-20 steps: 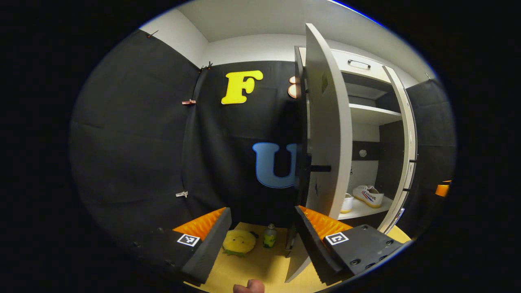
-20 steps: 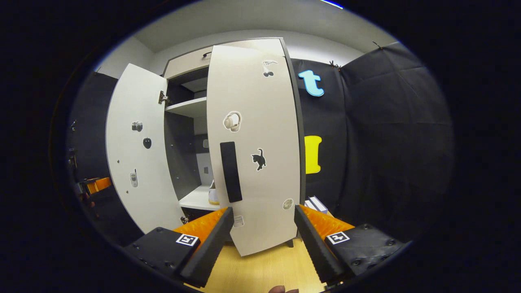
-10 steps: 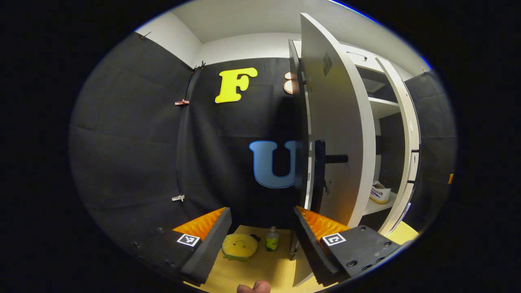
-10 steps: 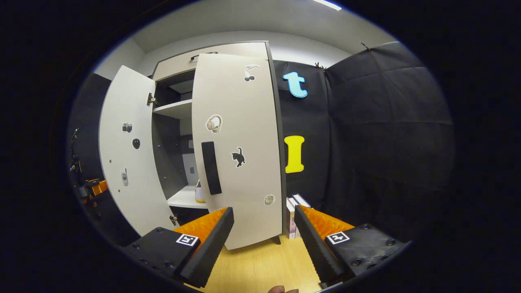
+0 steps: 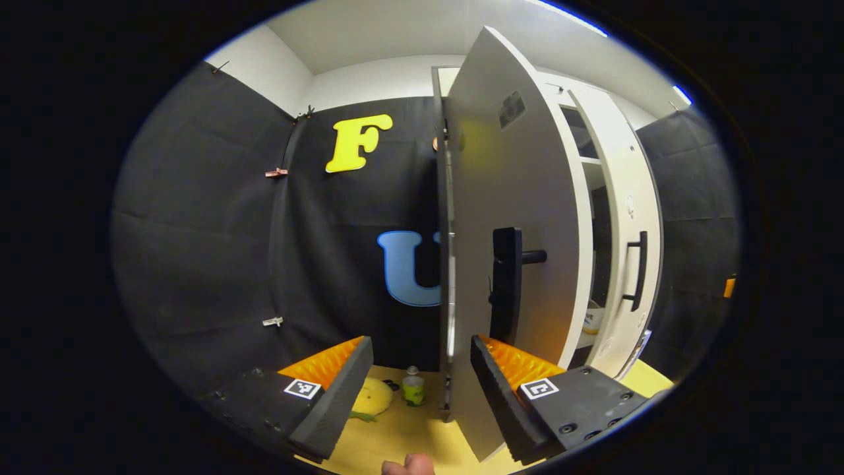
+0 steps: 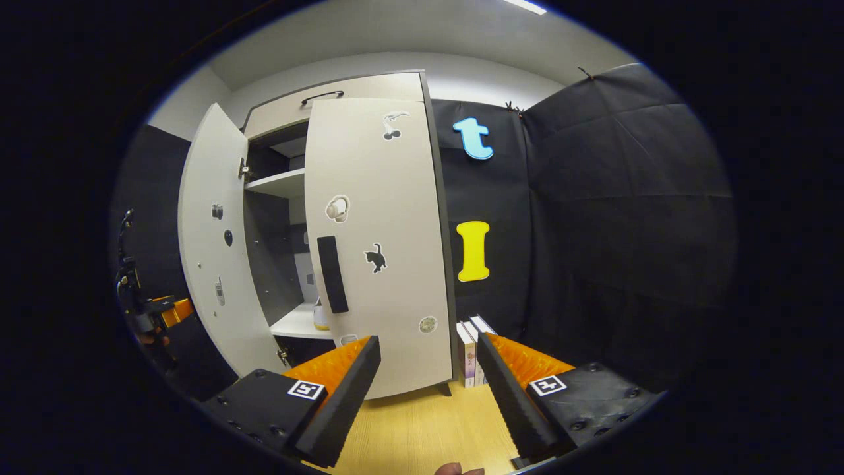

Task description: Grab one shoe with the right hand and put it into the shoe cabinet, grab the other shoe with the left hand and put it into the shoe cabinet; then close the right door with the right hand and the left door with the left hand.

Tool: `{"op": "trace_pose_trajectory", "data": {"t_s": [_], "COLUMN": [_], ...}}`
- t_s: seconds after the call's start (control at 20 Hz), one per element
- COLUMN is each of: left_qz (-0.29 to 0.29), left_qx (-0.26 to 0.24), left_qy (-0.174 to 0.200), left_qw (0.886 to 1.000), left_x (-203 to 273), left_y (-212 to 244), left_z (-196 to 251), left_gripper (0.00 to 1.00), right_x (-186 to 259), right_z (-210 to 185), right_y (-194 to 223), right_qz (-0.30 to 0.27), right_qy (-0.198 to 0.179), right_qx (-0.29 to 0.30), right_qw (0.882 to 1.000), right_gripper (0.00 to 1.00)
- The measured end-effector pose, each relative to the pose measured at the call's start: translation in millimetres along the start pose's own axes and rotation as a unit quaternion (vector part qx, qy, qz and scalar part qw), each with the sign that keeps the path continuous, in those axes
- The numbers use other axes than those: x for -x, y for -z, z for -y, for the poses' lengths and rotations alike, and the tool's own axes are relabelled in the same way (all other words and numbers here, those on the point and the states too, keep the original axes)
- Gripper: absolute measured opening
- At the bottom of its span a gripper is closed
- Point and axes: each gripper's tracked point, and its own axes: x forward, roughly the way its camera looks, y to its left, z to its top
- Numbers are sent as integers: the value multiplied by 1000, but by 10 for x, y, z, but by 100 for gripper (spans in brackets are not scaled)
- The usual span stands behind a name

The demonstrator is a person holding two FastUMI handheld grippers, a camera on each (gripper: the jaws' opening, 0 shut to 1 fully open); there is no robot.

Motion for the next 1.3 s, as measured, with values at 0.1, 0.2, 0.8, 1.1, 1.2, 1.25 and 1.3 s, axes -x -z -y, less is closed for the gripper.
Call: {"op": "trace_pose_trajectory", "data": {"t_s": [0.1, 0.2, 0.8, 1.1, 1.2, 1.25, 1.3], "left_qz": [-5, -8, -2, -8, -11, -11, -11], "left_qx": [6, 9, 5, -3, -1, 0, -1], "left_qy": [24, 57, 55, 42, 43, 43, 41], "left_qw": [1000, 998, 998, 999, 999, 999, 999], "left_x": [-6, 21, 456, 719, 784, 813, 838], "left_y": [4, -1, -154, -132, -120, -125, -145], "left_z": [327, 664, 1174, 1185, 1210, 1222, 1224], "left_gripper": [94, 94, 96, 96, 96, 96, 96], "right_x": [20, 33, -46, -85, -96, -103, -106], "right_z": [57, 134, 225, 206, 217, 220, 224], "right_y": [-22, -17, -116, -126, -135, -143, -143], "right_qz": [0, 0, -4, -5, -5, -4, -5], "right_qy": [-4, -7, -54, -76, -81, -83, -85], "right_qx": [0, 2, -8, -7, -8, -9, -8], "right_qw": [1000, 1000, 999, 997, 997, 996, 996], "right_gripper": [96, 96, 98, 98, 98, 98, 98]}}
